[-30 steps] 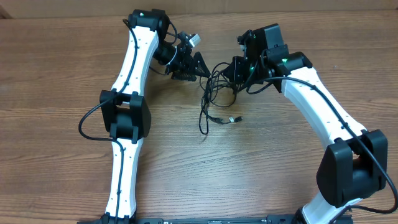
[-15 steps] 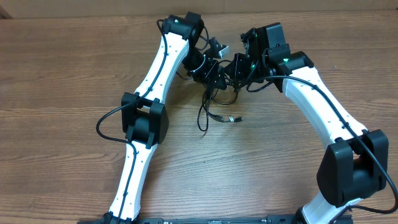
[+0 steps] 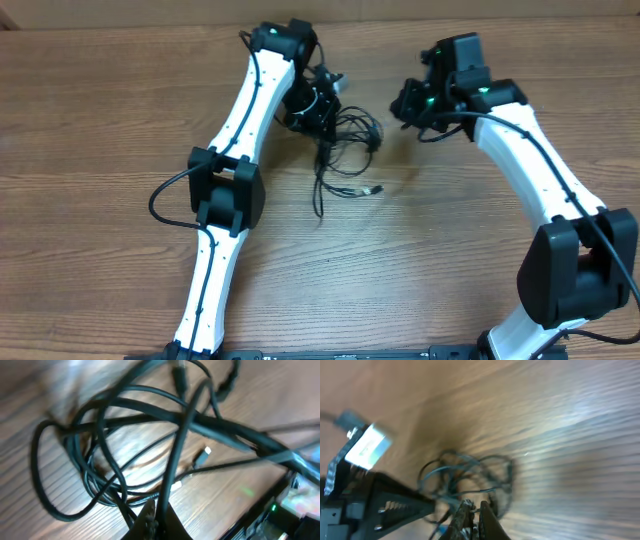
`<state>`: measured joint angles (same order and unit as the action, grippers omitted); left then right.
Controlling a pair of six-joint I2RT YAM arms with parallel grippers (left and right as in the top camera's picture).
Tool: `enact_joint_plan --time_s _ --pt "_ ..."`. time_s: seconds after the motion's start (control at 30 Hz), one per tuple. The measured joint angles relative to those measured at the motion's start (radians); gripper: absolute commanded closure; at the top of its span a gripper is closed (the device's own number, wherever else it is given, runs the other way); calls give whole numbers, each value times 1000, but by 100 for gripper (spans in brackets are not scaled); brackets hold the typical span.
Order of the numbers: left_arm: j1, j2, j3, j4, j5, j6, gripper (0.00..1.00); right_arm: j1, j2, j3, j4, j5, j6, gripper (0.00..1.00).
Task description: Untangle cables
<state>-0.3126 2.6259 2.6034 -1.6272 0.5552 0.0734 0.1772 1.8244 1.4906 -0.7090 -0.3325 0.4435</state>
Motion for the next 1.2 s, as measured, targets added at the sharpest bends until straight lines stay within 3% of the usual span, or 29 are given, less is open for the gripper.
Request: enact_joint_plan --time_s 0.27,0.43,0.57,0.87,1.2 --pt "112 0 0 -34 -21 -82 96 -80 0 0 12 -33 -3 95" --pt "111 0 0 -29 -10 -82 96 -29 0 0 27 -211 -198 71" --pt "81 0 0 -48 -45 -70 96 45 0 0 27 -230 -308 71" --pt "5 0 0 -58 -157 -59 96 208 0 0 12 -47 -422 71" --pt "-11 0 0 -60 -171 -2 96 222 40 -2 27 109 -477 67"
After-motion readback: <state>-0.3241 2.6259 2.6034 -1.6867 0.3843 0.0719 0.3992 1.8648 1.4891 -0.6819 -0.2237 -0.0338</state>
